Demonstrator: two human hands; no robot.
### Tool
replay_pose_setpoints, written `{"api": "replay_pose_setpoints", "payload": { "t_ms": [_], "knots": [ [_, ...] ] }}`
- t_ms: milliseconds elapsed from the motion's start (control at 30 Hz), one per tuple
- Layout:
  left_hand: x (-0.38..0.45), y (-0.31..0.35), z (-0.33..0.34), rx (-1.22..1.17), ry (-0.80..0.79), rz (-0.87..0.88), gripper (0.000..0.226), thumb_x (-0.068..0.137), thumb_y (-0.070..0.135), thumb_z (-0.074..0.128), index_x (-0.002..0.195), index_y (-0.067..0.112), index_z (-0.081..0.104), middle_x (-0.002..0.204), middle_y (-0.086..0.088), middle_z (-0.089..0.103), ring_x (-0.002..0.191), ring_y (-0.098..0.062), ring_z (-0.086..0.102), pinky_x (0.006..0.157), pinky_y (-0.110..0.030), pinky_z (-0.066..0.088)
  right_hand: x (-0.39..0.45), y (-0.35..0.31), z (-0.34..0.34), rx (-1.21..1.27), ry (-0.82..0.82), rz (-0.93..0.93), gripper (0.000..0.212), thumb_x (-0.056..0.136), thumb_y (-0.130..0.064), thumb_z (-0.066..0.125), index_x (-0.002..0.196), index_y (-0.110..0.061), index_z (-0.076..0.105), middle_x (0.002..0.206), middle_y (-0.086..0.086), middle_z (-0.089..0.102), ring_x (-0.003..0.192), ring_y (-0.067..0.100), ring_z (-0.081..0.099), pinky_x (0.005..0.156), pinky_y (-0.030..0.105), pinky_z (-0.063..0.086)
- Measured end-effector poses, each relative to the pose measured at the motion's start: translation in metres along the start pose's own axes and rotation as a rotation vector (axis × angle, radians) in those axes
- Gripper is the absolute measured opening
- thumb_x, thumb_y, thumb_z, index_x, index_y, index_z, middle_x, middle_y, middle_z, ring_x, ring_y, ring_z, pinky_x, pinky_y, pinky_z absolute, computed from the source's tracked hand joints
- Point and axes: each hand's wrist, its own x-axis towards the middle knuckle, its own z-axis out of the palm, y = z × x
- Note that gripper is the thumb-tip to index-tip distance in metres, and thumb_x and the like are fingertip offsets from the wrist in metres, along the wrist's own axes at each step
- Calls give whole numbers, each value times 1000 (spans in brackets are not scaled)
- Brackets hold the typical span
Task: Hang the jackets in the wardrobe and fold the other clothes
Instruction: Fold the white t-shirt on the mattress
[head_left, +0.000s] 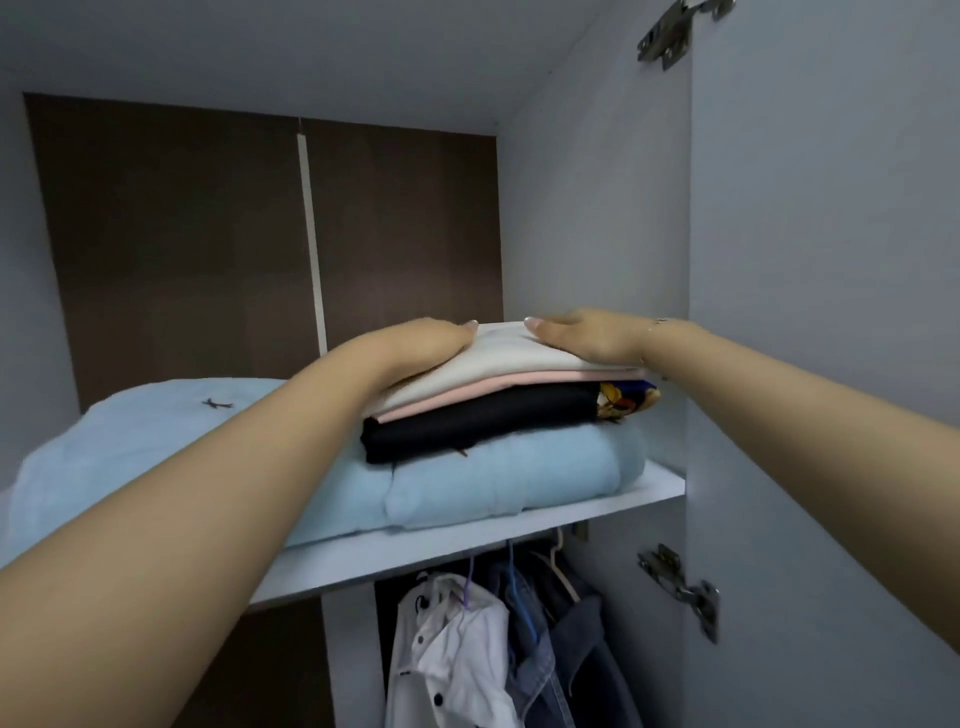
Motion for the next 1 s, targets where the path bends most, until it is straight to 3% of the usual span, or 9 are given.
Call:
{"api": "replay_pose_setpoints", "payload": {
  "t_ms": [133, 200, 267, 333, 633, 1000],
  "knots": [
    [-59, -13, 6, 175, 233, 136, 52, 104, 46, 27, 152, 26, 31, 162, -4, 20, 150, -23, 11, 122, -47, 10, -65, -9, 15, 33, 256, -105, 59, 102, -46, 39, 154, -21, 27, 159, 0, 28, 146, 17, 24, 115, 28, 17],
    [-97, -26, 21, 342, 427, 245, 54, 103, 44, 30, 154, 25, 25, 164, -6, 8, 151, -22, -1, 122, -49, 6, -106, -20, 32, -29, 425, -120, 58, 102, -42, 41, 154, -22, 25, 160, 1, 24, 147, 16, 19, 116, 30, 18],
    [-138, -35, 40, 416, 577, 384, 58, 102, 43, 31, 156, 22, 20, 165, -7, 5, 152, -23, -2, 121, -51, 7, -150, -31, 52, -167, 581, -85, 59, 102, -41, 40, 155, -19, 22, 162, 4, 20, 149, 18, 15, 120, 35, 18],
    [-174, -40, 59, 462, 625, 457, 63, 101, 45, 29, 156, 21, 14, 165, -8, 3, 152, -24, -1, 121, -52, 8, -197, -41, 71, -300, 643, -19, 62, 102, -41, 37, 156, -18, 17, 163, 6, 13, 150, 21, 11, 121, 40, 15],
    [-291, -24, 138, 441, 624, 713, 67, 101, 42, 34, 158, 18, 8, 165, -10, 2, 152, -27, 2, 119, -56, 13, -387, -40, 93, -783, 572, 176, 66, 102, -43, 32, 156, -12, 11, 163, 8, 11, 151, 23, 11, 123, 44, 10],
    [-458, 115, 250, 103, 482, 1072, 70, 97, 40, 35, 157, 17, 9, 165, -11, -1, 152, -26, 5, 119, -56, 14, -660, 9, 76, -908, 542, 514, 68, 99, -44, 33, 155, -10, 15, 163, 6, 10, 151, 20, 7, 122, 45, 13]
  ]
}}
